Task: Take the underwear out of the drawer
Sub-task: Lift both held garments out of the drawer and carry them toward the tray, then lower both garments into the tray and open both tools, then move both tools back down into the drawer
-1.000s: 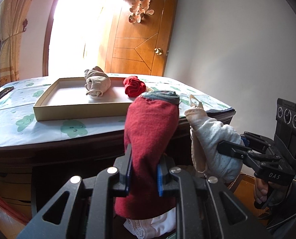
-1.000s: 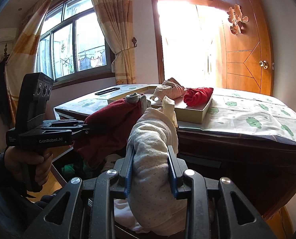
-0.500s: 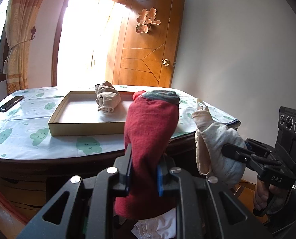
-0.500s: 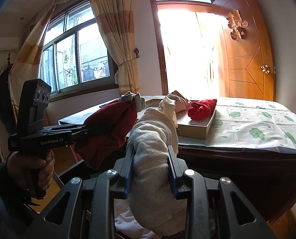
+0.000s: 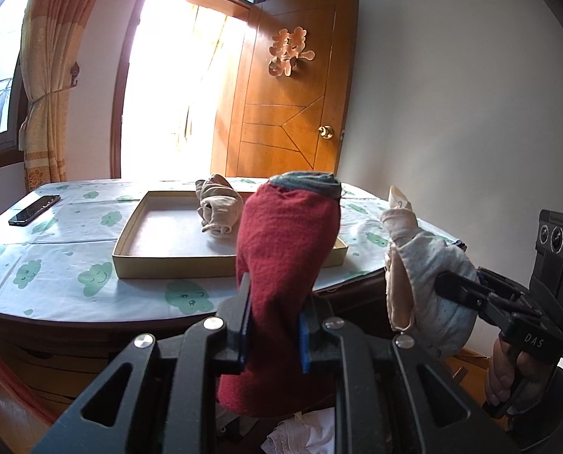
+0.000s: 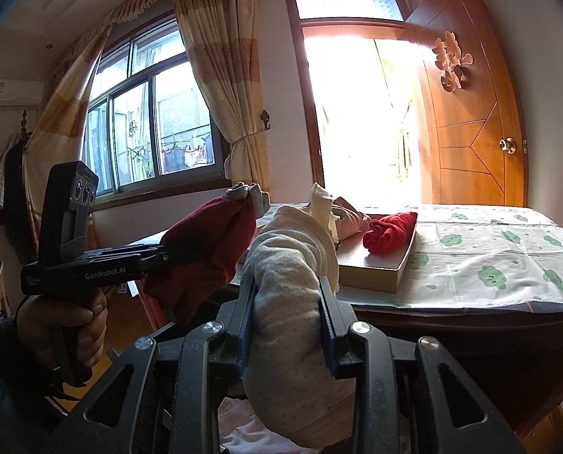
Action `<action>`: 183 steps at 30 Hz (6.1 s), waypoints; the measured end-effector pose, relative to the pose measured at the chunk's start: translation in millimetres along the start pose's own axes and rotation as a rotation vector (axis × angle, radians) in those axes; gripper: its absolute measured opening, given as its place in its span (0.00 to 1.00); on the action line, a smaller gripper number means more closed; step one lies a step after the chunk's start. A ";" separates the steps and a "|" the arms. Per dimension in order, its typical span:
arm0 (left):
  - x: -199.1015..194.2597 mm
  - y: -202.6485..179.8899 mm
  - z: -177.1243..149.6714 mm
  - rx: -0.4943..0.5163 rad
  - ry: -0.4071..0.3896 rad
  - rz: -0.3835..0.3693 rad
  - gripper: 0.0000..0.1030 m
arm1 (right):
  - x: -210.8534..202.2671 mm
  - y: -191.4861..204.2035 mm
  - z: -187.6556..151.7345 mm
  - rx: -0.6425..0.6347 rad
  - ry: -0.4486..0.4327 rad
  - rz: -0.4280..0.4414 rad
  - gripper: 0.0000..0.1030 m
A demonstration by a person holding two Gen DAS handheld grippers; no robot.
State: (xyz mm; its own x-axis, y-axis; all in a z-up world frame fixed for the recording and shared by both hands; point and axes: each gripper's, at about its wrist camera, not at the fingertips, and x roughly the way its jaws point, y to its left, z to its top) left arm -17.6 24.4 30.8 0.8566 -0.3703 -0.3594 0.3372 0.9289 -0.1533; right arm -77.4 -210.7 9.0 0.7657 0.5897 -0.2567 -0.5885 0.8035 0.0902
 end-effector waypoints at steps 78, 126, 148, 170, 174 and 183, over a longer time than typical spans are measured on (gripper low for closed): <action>96.3 109.1 91.8 0.007 0.050 0.180 0.16 | 183.1 -31.7 123.4 -0.016 0.083 -0.111 0.32; 236.9 153.9 119.9 -0.095 0.329 0.216 0.16 | 308.9 -123.8 129.4 0.239 0.323 -0.217 0.32; 214.4 127.4 118.7 -0.021 0.269 0.251 0.59 | 291.0 -136.8 115.3 0.289 0.362 -0.204 0.69; 101.7 69.3 47.8 -0.027 0.217 0.087 0.71 | 147.5 -94.2 86.3 0.157 0.303 -0.146 0.76; 87.5 61.9 30.6 -0.028 0.238 0.079 0.71 | 119.2 -84.6 73.0 0.140 0.289 -0.128 0.77; 63.4 57.7 -4.3 -0.053 0.263 0.087 0.71 | 87.8 -64.3 28.6 0.106 0.323 -0.101 0.78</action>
State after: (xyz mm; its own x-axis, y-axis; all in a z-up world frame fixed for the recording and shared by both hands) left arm 54.5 54.5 -4.7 0.7485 -0.2852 -0.5987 0.2396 0.9581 -0.1569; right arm 35.1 -208.3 8.2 0.6872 0.4642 -0.5588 -0.4707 0.8705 0.1442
